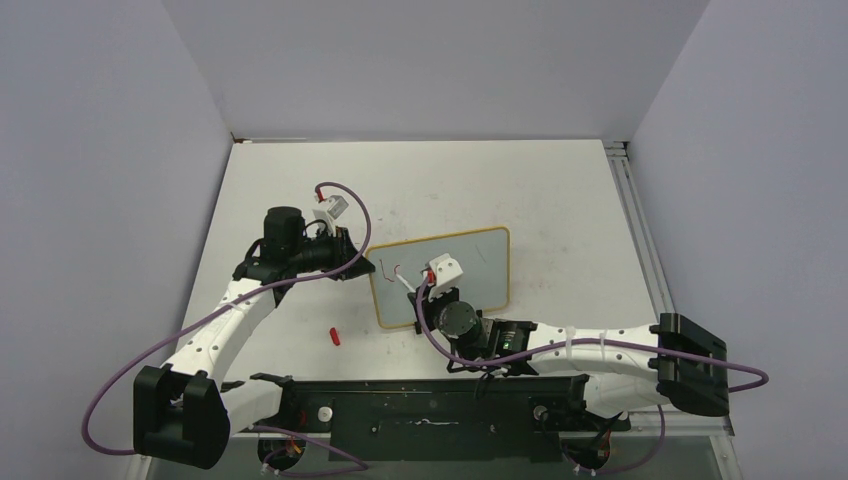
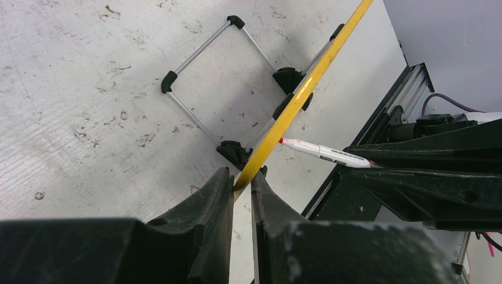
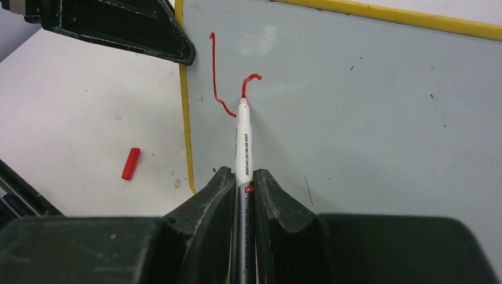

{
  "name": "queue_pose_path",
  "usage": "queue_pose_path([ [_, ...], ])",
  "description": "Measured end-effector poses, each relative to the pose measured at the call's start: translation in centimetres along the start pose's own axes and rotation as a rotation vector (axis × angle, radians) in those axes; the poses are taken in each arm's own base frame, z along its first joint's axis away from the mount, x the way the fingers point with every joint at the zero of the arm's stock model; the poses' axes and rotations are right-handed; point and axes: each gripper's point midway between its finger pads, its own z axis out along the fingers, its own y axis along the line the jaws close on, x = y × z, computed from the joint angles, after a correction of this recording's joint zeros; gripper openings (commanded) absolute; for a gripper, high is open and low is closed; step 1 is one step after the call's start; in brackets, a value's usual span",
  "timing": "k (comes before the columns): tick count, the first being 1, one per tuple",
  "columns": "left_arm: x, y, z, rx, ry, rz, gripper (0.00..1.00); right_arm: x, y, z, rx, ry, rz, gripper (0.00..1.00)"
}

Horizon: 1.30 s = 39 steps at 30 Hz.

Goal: Write a sentence on the whiteboard

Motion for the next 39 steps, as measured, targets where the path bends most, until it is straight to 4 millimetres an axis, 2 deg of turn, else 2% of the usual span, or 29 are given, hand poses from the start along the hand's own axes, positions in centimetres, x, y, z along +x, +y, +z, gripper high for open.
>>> queue_pose_path([
  [10, 0.0, 0.0, 0.0, -0.001, 0.0, 0.0, 0.11, 0.6, -0.7, -0.5, 0.024, 0.017, -0.003, 0.05],
  [18, 0.0, 0.0, 0.0, -0.001, -0.001, 0.001, 0.11, -0.1, -1.5, -0.9, 0.062, -0.001, -0.004, 0.05],
  [39, 0.0, 0.0, 0.0, -0.001, -0.001, 0.001, 0.11, -1.1, -1.1, -0.3, 0.055, -0.03, -0.041, 0.05],
])
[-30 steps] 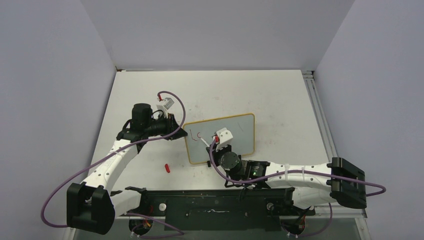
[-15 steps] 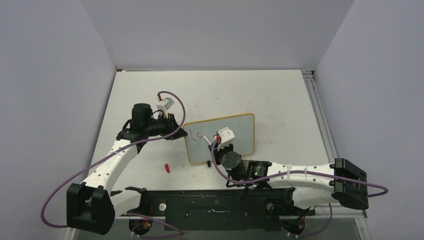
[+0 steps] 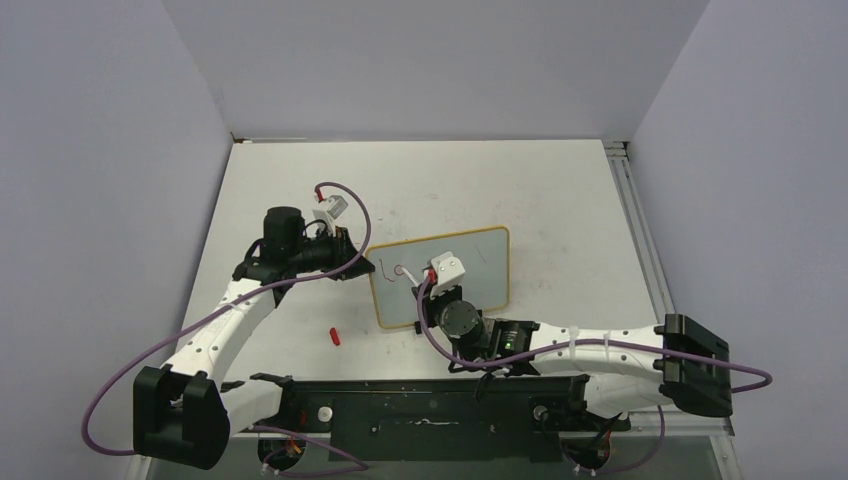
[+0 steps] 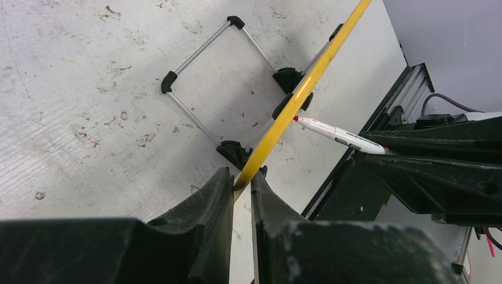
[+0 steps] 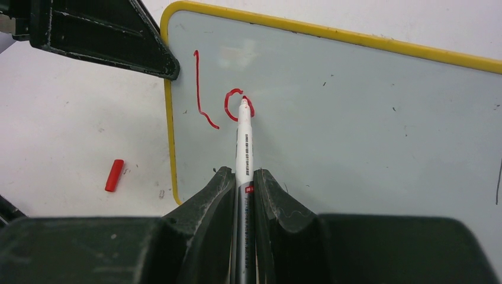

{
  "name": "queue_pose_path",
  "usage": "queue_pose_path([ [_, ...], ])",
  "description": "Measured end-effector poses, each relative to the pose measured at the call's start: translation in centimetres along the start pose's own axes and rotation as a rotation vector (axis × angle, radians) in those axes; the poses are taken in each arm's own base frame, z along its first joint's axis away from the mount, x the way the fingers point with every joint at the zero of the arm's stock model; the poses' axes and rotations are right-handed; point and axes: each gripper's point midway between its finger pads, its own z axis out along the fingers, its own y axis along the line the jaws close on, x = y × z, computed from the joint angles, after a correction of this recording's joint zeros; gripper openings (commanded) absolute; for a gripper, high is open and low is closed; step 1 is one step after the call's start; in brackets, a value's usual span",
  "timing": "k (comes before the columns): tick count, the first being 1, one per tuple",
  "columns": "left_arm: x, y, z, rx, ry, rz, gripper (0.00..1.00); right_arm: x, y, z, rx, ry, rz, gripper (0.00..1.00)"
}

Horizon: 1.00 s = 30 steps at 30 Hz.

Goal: Write a sentence on the whiteboard

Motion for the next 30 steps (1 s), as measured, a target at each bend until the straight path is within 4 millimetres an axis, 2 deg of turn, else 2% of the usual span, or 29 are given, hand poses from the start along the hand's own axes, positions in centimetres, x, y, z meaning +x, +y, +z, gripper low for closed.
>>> queue_pose_path([
  [10, 0.0, 0.0, 0.0, 0.0, 0.0, 0.0, 0.11, -0.4, 0.4, 0.2, -0.01, -0.013, 0.003, 0.05],
  [15, 0.0, 0.0, 0.0, 0.0, 0.002, -0.002, 0.11, -0.7, 0.9, -0.3, -0.027, -0.016, -0.006, 0.05],
  [21, 0.1, 0.0, 0.0, 0.0, 0.002, -0.002, 0.11, -1.9, 0.6, -0.9, -0.017, -0.047, 0.014, 0.05],
  [30, 0.1, 0.0, 0.0, 0.0, 0.002, -0.001, 0.11, -1.9, 0.0, -0.9, 0.013, -0.051, 0.005, 0.05],
])
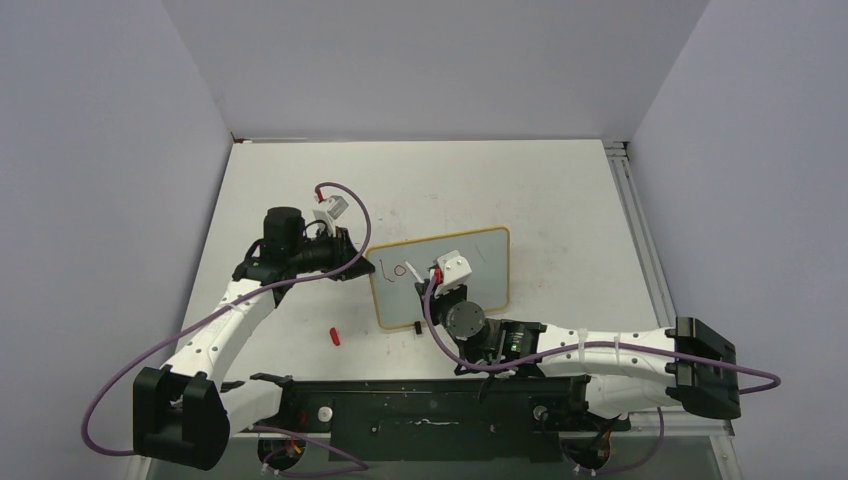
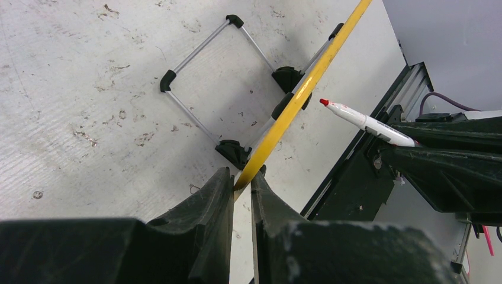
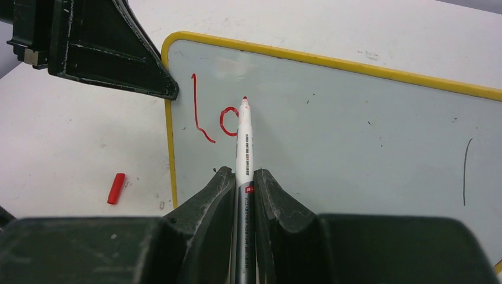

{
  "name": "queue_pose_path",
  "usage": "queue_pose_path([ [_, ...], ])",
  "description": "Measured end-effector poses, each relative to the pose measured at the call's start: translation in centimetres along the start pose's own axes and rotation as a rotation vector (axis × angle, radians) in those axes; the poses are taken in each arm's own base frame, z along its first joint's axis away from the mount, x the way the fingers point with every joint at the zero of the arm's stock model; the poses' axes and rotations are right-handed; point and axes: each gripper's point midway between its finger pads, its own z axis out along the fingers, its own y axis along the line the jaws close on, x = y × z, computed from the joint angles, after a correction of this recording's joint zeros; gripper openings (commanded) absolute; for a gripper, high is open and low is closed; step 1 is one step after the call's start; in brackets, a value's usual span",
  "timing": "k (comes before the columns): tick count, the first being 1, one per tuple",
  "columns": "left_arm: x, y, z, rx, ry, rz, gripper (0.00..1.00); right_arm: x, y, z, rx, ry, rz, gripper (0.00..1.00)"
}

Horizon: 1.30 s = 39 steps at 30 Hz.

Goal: Write a sentence on the whiteboard

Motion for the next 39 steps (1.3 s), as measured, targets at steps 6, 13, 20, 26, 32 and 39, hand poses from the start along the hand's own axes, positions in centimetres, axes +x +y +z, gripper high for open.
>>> queue_pose_path([
  [6, 0.0, 0.0, 0.0, 0.0, 0.0, 0.0, 0.11, 0.0, -0.1, 0.0, 0.003, -0.001, -0.003, 0.05],
  [13, 0.0, 0.0, 0.0, 0.0, 0.0, 0.0, 0.11, 0.5, -0.1, 0.2, 0.009, 0.01, -0.014, 0.05],
  [20, 0.0, 0.0, 0.0, 0.0, 0.0, 0.0, 0.11, 0.8, -0.3, 0.5, 0.023, 0.014, -0.02, 0.05],
  [26, 0.0, 0.0, 0.0, 0.0, 0.0, 0.0, 0.11, 0.8, -0.6, 0.6, 0.04, 0.011, -0.02, 0.05],
  [32, 0.0, 0.0, 0.0, -0.001, 0.0, 0.0, 0.11, 1.2, -0.7, 0.6, 0.047, 0.024, -0.013, 0.05],
  [39, 0.0, 0.1, 0.0, -0.006, -0.001, 0.001, 0.11, 2.0, -0.8, 0.4, 0.051, 0.041, 0.005, 0.05],
])
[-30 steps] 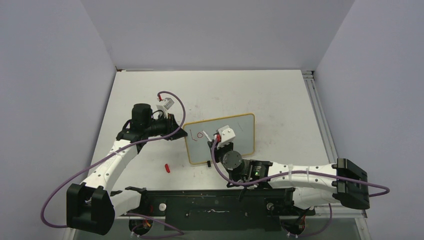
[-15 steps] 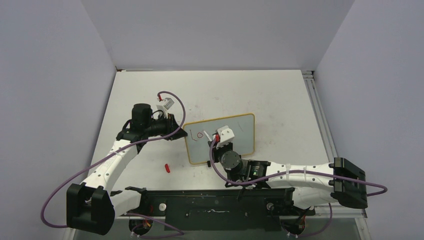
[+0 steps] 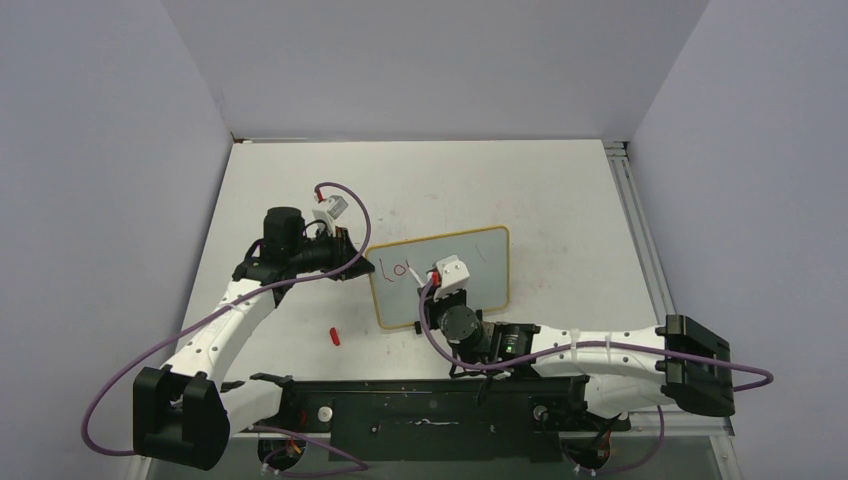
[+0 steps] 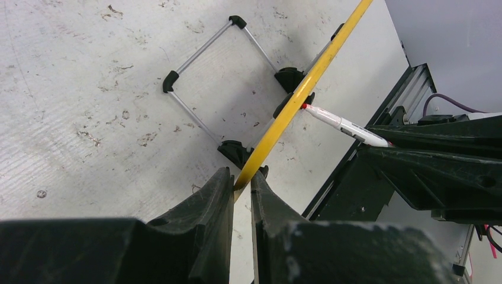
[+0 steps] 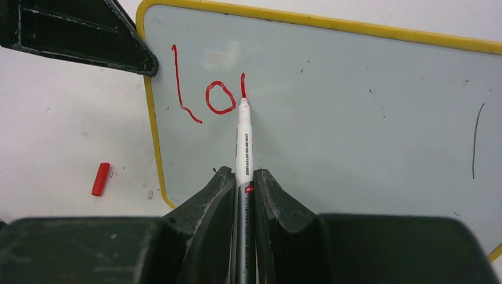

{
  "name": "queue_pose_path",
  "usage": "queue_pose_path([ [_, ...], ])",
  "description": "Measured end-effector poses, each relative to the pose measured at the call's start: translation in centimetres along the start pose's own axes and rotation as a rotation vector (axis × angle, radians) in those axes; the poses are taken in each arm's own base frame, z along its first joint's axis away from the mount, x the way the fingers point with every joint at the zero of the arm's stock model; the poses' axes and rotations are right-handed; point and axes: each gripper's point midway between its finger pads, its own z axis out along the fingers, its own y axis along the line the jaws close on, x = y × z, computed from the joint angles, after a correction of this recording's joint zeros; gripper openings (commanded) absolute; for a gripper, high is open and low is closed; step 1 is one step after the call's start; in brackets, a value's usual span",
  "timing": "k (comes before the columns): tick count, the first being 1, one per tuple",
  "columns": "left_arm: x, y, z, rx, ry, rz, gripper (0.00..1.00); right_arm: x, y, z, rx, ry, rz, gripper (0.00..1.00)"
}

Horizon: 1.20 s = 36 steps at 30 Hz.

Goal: Write a sentence on the whiteboard

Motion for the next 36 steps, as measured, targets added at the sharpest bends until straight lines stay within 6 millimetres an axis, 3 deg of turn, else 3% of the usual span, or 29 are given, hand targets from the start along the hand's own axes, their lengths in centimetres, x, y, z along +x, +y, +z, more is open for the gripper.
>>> queue_pose_path([
  [9, 0.0, 0.0, 0.0, -0.001, 0.0, 0.0, 0.11, 1.6, -0.3, -0.6, 0.0, 0.039, 0.003, 0.05],
  [36, 0.0, 0.0, 0.0, 0.0, 0.0, 0.001, 0.11, 0.3, -1.1, -0.5, 0.042, 0.001, -0.032, 0.05],
])
